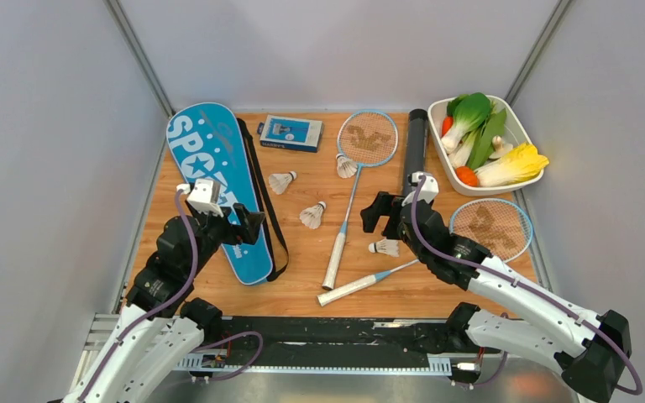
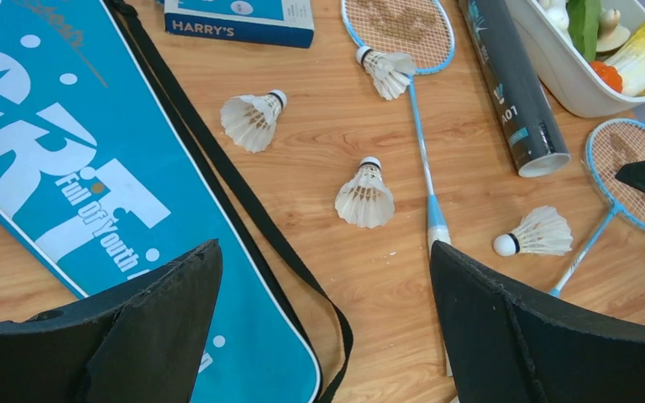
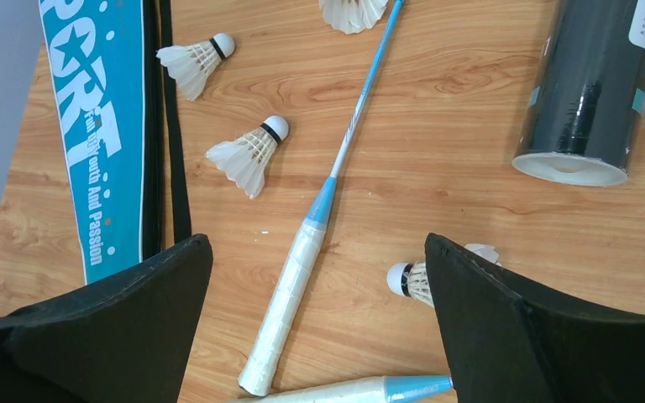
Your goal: Pack up the badminton gear
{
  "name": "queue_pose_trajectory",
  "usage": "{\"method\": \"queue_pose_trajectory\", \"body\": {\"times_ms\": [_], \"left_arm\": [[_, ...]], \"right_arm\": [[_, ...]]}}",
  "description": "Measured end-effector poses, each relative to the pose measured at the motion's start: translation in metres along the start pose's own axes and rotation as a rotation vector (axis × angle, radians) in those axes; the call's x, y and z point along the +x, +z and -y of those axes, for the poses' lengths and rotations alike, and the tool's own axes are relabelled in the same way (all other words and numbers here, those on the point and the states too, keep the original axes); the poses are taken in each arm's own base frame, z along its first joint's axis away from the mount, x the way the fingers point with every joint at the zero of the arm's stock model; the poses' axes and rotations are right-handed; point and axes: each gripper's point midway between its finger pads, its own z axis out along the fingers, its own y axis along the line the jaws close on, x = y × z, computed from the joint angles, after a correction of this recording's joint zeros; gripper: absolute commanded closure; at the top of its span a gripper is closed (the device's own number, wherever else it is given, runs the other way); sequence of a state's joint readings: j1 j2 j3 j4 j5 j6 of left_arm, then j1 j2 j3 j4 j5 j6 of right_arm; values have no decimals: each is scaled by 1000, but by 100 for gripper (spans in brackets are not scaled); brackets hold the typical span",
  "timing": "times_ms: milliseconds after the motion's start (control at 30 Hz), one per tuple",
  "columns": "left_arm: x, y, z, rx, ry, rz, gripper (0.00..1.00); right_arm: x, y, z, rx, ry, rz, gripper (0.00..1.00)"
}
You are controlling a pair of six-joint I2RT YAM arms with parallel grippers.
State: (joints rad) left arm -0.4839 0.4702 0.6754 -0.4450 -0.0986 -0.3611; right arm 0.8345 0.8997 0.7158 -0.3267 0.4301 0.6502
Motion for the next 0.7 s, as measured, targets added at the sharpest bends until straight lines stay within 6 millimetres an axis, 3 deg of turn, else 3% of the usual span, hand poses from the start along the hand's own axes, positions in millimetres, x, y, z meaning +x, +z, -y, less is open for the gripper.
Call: {"method": "queue_pose_trajectory", "body": {"times_ms": [300,433,567,700], "left_arm": [[-2,-2,-1,-6,-1,13,1],[-3,-2,-2,-12,-1,15,1],[-3,-2,-2,-13,-1,15,2],[-3,-2,-3,-14,-2,19,2]], "right_arm": [[-8,2,12,66,-1,47,0],[-21,6,36,221,-27,118,0],[-48,9,59,405,-65,241,0],[-55,22,88,575,-171,256,0]]}}
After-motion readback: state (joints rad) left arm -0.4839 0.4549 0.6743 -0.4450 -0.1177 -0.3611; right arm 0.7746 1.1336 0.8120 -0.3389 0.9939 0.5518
